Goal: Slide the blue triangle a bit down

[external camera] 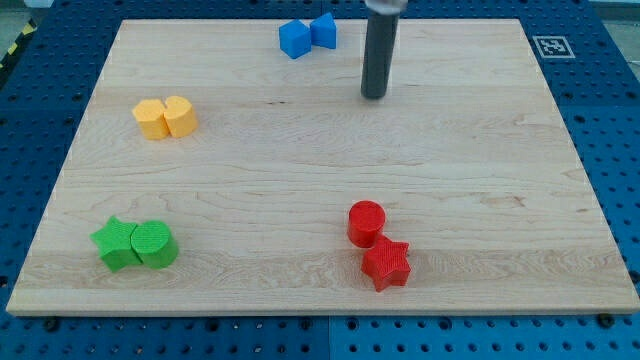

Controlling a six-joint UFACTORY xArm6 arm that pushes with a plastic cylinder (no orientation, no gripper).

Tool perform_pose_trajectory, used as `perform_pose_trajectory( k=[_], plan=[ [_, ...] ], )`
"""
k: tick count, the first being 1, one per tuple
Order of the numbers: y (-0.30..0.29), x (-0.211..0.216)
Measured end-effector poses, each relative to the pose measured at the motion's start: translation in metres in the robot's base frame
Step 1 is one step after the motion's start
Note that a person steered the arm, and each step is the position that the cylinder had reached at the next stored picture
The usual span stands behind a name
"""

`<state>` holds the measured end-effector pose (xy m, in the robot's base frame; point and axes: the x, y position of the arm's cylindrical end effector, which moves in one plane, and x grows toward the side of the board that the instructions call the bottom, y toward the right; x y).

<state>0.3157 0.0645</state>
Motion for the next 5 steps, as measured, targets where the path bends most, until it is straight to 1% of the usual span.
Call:
perform_pose_trajectory(
  k=[2,3,4,5],
  plan=[
    [0.002,-0.102],
    [-0.002,-0.123],
    [-0.022,-0.123],
    [-0.055,-0.122]
  ],
)
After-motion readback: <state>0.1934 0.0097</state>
